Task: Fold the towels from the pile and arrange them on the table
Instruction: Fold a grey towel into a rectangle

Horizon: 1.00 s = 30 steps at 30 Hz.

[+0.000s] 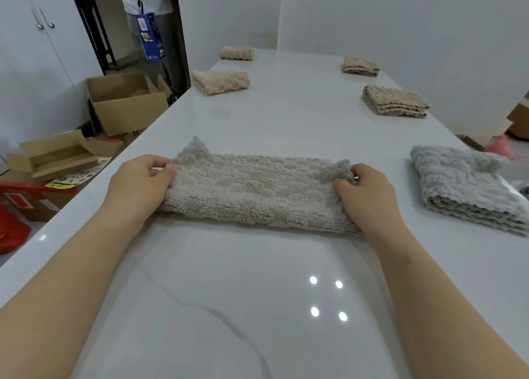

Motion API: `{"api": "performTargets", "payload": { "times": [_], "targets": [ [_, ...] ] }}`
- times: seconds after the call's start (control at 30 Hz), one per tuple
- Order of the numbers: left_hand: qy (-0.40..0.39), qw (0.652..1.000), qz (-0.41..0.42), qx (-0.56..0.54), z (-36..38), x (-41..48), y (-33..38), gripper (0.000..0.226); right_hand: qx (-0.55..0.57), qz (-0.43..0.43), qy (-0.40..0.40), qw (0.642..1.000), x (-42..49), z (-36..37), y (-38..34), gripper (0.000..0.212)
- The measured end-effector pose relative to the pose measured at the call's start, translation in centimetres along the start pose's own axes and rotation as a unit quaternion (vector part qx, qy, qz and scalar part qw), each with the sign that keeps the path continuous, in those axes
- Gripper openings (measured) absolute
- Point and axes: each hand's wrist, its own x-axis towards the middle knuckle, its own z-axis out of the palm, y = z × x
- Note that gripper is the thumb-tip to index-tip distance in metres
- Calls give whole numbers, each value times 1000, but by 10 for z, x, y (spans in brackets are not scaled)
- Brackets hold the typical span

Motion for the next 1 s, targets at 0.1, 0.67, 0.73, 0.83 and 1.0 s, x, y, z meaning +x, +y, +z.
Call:
{"api": "performTargets", "payload": {
  "times": [0.1, 0.67, 0.73, 0.83, 1.0],
  "targets": [
    [-20, 1000, 4, 6, -1, -2, 0, 21, -4, -5, 7, 1000, 0, 0, 1, 19],
    [-128, 991, 31, 35, -13, -14, 11, 40, 88, 22, 22, 996, 1, -1, -1, 11],
    [-80, 996, 45, 21, -6, -16, 11, 32, 102, 46, 7, 994, 1, -1, -1, 18],
    [-37, 999, 34, 2, -6, -12, 7, 27, 77, 44, -5, 996, 1, 0, 0, 19],
    [-103, 993, -42, 48, -19, -2, 3, 46, 43, 12, 17, 999, 3, 2, 5, 11]
  ]
}}
